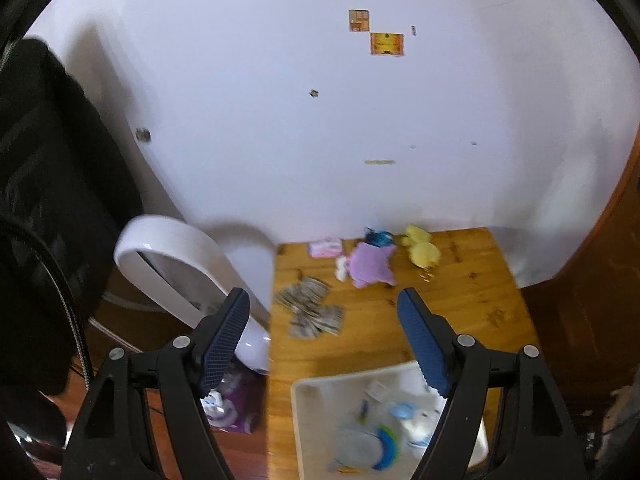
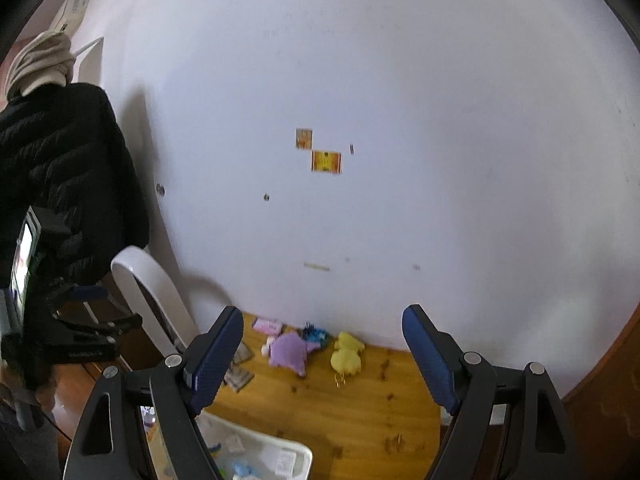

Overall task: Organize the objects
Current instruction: 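Grasp the plaid bow with the left tool while the right tool grasps the purple plush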

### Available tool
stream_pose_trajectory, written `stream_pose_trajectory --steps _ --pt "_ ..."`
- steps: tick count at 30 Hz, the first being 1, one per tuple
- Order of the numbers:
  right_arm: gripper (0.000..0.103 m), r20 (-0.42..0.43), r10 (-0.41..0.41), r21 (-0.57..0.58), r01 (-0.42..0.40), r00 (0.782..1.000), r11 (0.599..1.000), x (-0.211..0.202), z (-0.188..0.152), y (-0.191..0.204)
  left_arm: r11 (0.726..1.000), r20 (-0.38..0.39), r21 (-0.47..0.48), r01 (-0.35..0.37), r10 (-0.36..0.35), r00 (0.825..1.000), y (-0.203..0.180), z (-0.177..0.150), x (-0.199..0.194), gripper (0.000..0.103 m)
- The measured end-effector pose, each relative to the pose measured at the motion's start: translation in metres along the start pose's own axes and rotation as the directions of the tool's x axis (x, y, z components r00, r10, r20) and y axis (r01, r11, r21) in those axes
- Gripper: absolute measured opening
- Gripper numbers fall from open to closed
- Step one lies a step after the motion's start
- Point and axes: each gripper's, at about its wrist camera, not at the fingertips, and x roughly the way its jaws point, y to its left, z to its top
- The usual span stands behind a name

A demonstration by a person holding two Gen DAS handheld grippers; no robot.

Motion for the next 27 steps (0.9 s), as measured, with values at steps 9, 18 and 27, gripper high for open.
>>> stream_pose_trajectory --steps 9,18,27 --pt "0.082 -0.058 -0.019 -0.020 0.018 0.998 1.000 0.097 0.043 0.011 0.995 -0.037 0.000 -0.096 0.096 0.995 0.015 0.049 0.069 0.079" --pt "0.082 -0.221 0.063 0.014 -0.061 0.973 0.998 0.254 0.001 0.019 0.988 -0.177 -0.032 -0.152 0.144 0.974 0.035 0.040 0.206 0.079" --pt "0.082 -0.446 0.105 0.051 -0.092 0.889 0.994 0.397 -0.111 0.033 0.980 -0.351 -0.170 -0.101 0.036 0.936 0.051 -0.019 0.328 0.079"
